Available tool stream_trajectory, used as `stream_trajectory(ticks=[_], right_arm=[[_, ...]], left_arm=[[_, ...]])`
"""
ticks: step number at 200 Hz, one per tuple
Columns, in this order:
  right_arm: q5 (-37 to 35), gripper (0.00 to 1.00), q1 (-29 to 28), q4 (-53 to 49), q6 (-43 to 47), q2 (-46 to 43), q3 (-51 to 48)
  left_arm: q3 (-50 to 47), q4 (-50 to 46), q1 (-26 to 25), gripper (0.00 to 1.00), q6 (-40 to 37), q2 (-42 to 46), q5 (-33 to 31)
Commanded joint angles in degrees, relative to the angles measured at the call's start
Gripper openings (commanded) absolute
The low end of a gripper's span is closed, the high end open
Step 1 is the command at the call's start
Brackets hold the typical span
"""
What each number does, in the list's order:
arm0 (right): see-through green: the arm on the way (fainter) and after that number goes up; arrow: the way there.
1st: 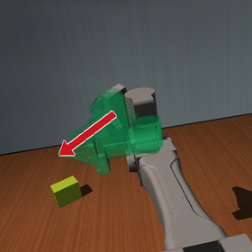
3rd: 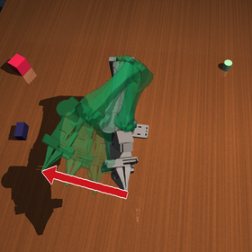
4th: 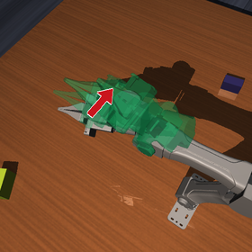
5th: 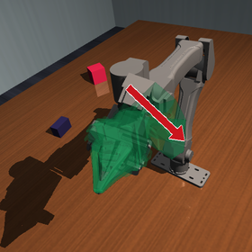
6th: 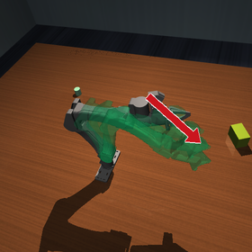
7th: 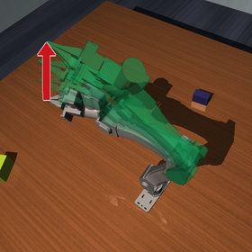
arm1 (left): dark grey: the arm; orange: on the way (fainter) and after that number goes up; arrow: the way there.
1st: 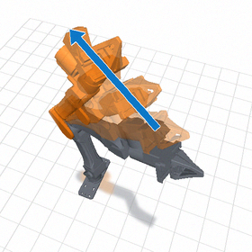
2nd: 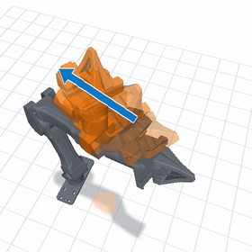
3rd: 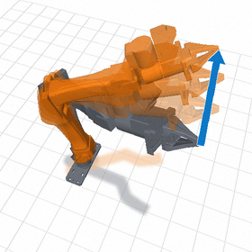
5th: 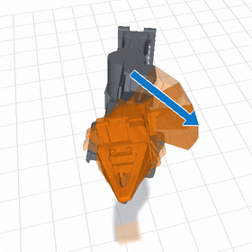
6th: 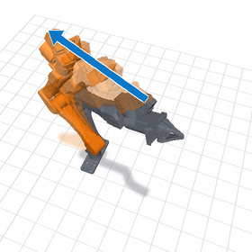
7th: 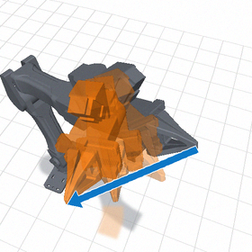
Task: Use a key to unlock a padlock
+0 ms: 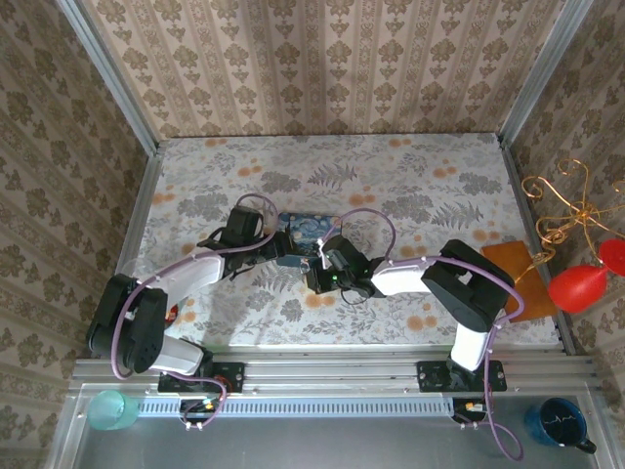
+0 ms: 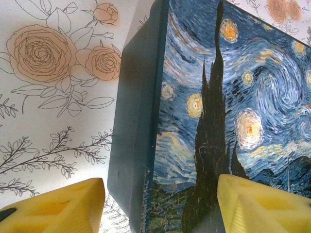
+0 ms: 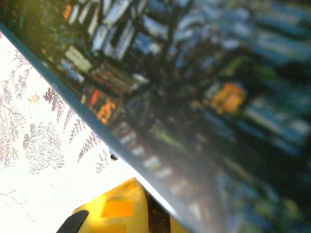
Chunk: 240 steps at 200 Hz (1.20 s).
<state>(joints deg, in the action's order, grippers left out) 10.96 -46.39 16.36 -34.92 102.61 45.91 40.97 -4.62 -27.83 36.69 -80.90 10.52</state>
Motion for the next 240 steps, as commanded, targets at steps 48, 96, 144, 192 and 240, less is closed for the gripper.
stream_trajectory(ticks=[48, 96, 144, 192, 240], right_arm=[[-3.30, 0.02, 0.93, 4.69, -9.46, -5.17, -6.40], [-4.88, 0.01, 3.75, 3.99, -12.08, -6.96, -6.85], [-5.72, 0.00, 6.30, 5.73, -16.15, -7.18, -8.20], [-4.80, 0.00, 8.89, 7.21, -18.75, -6.03, -7.31], [-1.38, 0.01, 10.88, 5.05, -18.75, -4.08, -5.93]], left_arm=[[-3.18, -6.49, -4.25, 0.61, 1.97, -1.36, -6.25], [-2.96, -6.95, -9.95, 0.60, 4.69, -0.34, -9.57], [-1.89, -7.97, -15.96, 0.59, 7.12, 1.63, -12.75], [-1.20, -7.72, -20.69, 0.57, 11.51, 2.33, -16.30], [-1.69, -5.41, -25.10, 0.56, 14.68, 2.60, -20.79]])
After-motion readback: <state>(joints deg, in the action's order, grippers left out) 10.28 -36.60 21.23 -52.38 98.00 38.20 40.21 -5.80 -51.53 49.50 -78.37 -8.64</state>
